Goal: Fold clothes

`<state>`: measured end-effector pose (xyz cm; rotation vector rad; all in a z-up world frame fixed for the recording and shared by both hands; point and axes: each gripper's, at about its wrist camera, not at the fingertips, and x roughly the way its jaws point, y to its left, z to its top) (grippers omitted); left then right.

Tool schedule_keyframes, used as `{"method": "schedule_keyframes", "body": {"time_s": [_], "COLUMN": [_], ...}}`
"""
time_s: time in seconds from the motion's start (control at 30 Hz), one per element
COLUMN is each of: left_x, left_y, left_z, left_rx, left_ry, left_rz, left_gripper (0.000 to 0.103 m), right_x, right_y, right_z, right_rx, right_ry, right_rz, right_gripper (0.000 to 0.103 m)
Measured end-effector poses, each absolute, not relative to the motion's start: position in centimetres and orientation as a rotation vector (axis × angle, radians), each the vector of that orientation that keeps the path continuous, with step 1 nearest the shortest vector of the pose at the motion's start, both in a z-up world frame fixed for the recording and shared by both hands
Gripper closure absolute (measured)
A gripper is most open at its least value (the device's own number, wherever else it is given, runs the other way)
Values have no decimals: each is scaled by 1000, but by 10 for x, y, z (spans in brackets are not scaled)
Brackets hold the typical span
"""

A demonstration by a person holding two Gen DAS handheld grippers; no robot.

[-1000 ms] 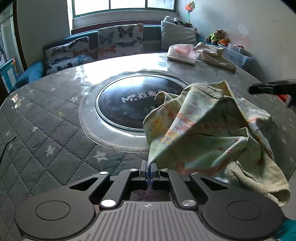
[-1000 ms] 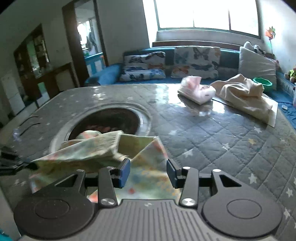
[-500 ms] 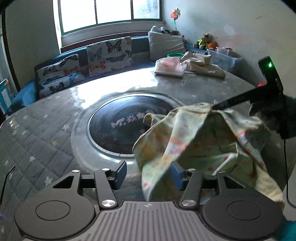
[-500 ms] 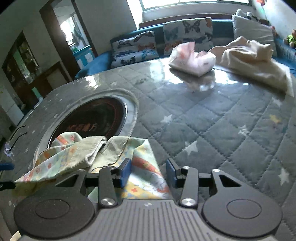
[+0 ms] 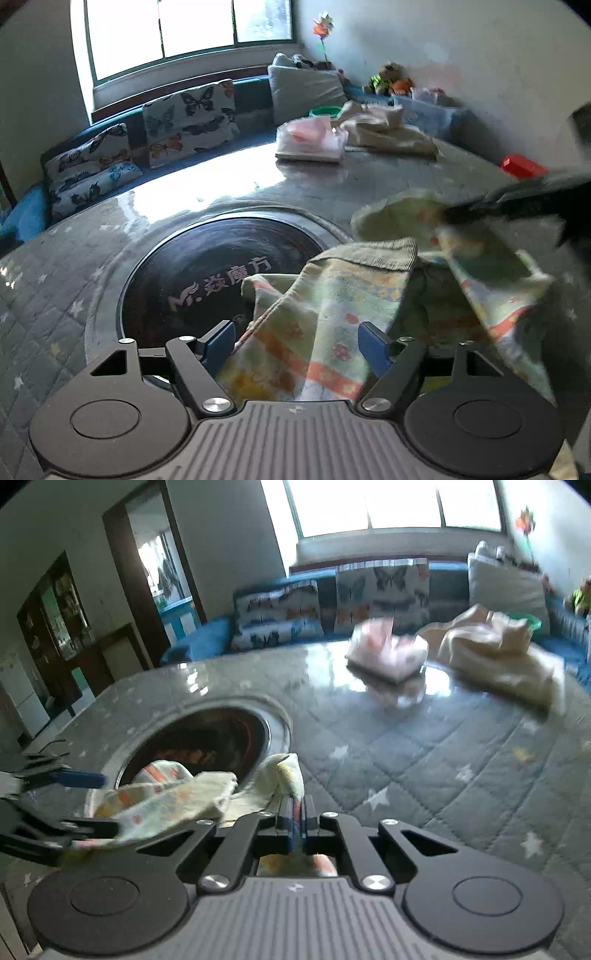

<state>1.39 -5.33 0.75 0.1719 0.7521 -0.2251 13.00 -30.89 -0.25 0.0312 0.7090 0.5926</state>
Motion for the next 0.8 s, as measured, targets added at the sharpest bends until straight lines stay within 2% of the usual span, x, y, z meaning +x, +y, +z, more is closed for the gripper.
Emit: {"method": "schedule_keyframes", "body": {"time_s": [0.03, 0.1, 0.13, 0.23, 0.27, 0.37, 0.4, 0.5, 0.63, 0.73, 0.8], "left_x": [16, 20, 20, 20, 20, 14, 10, 2, 4, 18, 29], "left_y": [-54, -54, -54, -54, -54, -54, -56, -67, -71, -60, -52], "left_z": [6, 2, 1, -1, -1, 3, 6, 9, 10, 17, 20], "left_rx": [178, 171, 171, 173, 174, 166, 176, 230, 239, 165, 126], "left_ry": [755, 770, 772, 775, 773, 748, 731, 699, 685, 689, 699], "left_rz": [-230, -244, -250, -261, -262, -289, -307, -327, -296, -248, -219], "left_gripper": [47, 59, 70, 88, 89, 88, 83, 51, 51, 46, 45], "right_x": [124, 113, 103, 78, 72, 45, 39, 21, 0, -4, -2], "right_y": [-312, -318, -321, -323, -322, -315, -313, -301, -287, -287, -295], "right_z": [4, 15, 23, 40, 43, 50, 50, 42, 22, 14, 19], "right_rx": [35, 44, 47, 31, 23, -11, -23, -45, -108, -104, -77], "right_ry": [689, 656, 635, 594, 588, 588, 595, 649, 747, 815, 803], "right_rz": [594, 600, 614, 670, 685, 776, 798, 881, 991, 1012, 989], "right_gripper": [100, 100, 100, 100, 100, 100, 100, 100, 100, 92, 91]}}
